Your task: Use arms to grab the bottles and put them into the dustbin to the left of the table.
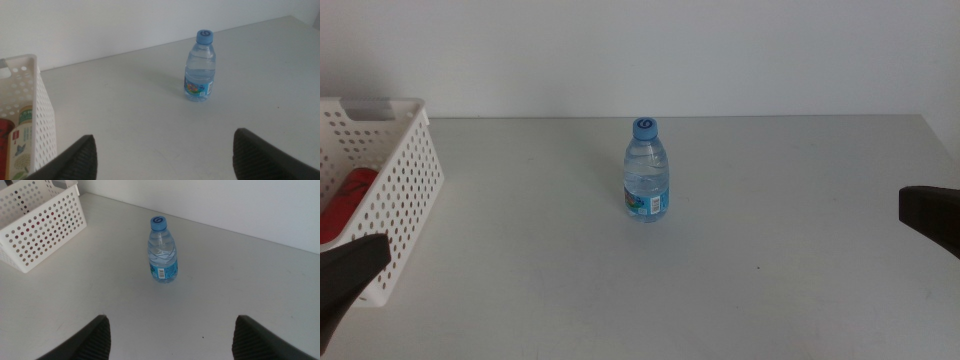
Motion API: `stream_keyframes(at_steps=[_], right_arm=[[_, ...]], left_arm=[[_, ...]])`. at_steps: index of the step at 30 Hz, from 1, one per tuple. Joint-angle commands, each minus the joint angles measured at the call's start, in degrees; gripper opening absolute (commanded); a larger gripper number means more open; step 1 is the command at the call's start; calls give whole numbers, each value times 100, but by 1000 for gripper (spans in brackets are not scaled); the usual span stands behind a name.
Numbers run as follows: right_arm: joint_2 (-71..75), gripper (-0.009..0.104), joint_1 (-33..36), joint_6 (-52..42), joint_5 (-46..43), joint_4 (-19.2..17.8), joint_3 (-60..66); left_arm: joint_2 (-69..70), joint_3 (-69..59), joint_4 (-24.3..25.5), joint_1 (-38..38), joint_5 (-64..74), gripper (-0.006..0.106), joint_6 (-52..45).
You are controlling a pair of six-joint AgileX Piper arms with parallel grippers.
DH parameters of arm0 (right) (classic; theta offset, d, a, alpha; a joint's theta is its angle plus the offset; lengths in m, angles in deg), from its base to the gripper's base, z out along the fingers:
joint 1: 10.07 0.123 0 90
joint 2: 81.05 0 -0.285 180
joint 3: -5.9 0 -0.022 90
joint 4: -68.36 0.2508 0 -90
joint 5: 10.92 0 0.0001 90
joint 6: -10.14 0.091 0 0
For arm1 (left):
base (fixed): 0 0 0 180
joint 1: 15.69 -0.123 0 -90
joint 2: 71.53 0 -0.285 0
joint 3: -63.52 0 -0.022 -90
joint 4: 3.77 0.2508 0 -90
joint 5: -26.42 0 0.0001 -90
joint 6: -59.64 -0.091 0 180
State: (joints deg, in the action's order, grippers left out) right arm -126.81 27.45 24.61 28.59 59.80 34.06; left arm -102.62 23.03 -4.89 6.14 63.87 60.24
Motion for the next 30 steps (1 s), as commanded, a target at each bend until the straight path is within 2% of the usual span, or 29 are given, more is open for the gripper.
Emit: stream_keyframes(at_steps=[1, 8, 13, 19, 26, 30], right_arm=[[1, 62, 20, -79, -450, -120, -195], [1, 62, 20, -79, -450, -120, -195], [1, 62, 20, -79, -445, -120, -195], [1, 62, 20, -79, -445, -120, -195], [1, 62, 20, -79, -445, -120, -195], [1, 62, 20, -79, -445, -120, -195]], left_arm=[[-83, 135, -8, 40, -668, 92, 72], [-303, -520, -55, 40, -2400, 92, 18], [-577, -1476, -758, 166, -3906, 92, 24], [-1488, -1654, -294, 866, -4636, 92, -348], [-3041, -1654, -296, 916, -6293, 92, 63], [-3787, -1610, 2, 916, -7137, 92, 456]])
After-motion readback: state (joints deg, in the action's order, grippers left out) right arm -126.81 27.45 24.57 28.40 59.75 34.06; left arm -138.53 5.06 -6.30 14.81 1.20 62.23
